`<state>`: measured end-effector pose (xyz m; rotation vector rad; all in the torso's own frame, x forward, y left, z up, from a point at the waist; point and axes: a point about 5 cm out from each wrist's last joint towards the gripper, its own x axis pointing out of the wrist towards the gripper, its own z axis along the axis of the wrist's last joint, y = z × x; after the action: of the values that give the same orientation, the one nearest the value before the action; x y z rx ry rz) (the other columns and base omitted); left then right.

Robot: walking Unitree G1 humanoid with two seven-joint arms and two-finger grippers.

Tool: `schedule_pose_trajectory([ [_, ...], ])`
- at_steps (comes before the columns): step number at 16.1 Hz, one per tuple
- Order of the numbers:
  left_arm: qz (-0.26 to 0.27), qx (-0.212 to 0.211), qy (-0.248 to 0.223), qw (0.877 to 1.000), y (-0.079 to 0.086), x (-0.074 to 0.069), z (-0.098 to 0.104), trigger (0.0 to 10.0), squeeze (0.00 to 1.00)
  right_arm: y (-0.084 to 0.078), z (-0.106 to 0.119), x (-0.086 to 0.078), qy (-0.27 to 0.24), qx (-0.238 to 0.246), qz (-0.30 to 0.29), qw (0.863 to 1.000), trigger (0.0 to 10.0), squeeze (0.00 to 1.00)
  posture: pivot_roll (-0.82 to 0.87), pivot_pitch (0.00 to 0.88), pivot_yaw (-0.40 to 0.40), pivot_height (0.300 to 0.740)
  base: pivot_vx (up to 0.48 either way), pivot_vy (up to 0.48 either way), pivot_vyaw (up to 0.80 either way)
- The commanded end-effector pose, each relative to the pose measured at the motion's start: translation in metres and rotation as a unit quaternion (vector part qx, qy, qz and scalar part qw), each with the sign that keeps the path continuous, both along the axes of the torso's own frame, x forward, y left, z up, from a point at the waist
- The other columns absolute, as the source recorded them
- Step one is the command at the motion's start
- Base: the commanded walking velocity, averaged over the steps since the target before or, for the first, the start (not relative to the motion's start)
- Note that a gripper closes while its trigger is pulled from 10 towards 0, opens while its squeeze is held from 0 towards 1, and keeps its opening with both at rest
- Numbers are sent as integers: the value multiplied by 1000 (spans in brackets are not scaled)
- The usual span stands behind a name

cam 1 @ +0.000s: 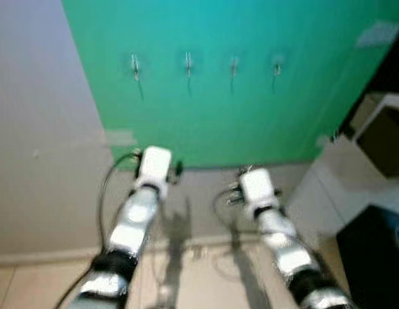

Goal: Hang keys on a hook

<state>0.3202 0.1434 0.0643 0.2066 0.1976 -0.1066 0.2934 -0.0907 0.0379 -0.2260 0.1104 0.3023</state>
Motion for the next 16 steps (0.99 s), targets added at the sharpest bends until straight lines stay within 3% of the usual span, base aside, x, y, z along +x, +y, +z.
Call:
schedule_pose_trajectory([
  [1, -8, -5, -6, 1000, -9, 3, 5, 10000, 0, -9, 2, 2, -4, -9, -7, 1000, 0, 0, -19, 0, -24, 740, 416, 0, 0],
  [3, -28, -1, -22, 999, -17, 1, 8, 10000, 0, -11, 6, 3, -7, -7, 7, 1000, 0, 0, -20, 0, -27, 740, 176, -161, 0],
  [6, -36, 2, -21, 999, -18, -2, 7, 10000, 0, -18, 40, 7, -74, -10, 20, 997, 0, 0, -31, 0, -31, 740, 0, 0, 0],
  [8, -56, 0, -29, 998, -24, -6, 8, 10000, 0, -27, 63, 1, -114, -18, 30, 993, 0, 0, -43, 0, -32, 740, 0, 0, 0],
  [10, -96, -15, -47, 994, -33, -12, 14, 10000, 0, -30, 69, -7, -123, -18, 35, 992, 0, 0, -62, 0, -23, 740, 0, 0, 0],
  [11, -140, -17, -81, 987, -37, -19, 29, 10000, 0, -34, 67, -13, -121, -15, 30, 992, 0, 0, -68, 0, -15, 740, 0, 0, 0],
  [13, -179, -8, -112, 978, -35, -30, 48, 10000, 0, -38, 64, -21, -106, -19, 25, 994, 0, 0, -66, 0, -15, 740, 0, 0, 0],
  [14, -196, -23, -146, 969, -29, -43, 66, 10000, 0, -44, 63, -23, -96, -13, 15, 995, 0, 0, -45, 0, -33, 740, 0, 0, 0],
  [15, -224, -36, -178, 958, -26, -61, 83, 10000, 0, -52, 74, -20, -108, -23, 18, 994, 0, 0, -31, 0, -53, 740, 0, 0, 0],
  [16, -231, -35, -185, 955, -28, -64, 85, 10000, 0, -55, 78, -17, -114, -26, 20, 993, 0, 0, -24, 0, -60, 740, 0, 0, 0],
])
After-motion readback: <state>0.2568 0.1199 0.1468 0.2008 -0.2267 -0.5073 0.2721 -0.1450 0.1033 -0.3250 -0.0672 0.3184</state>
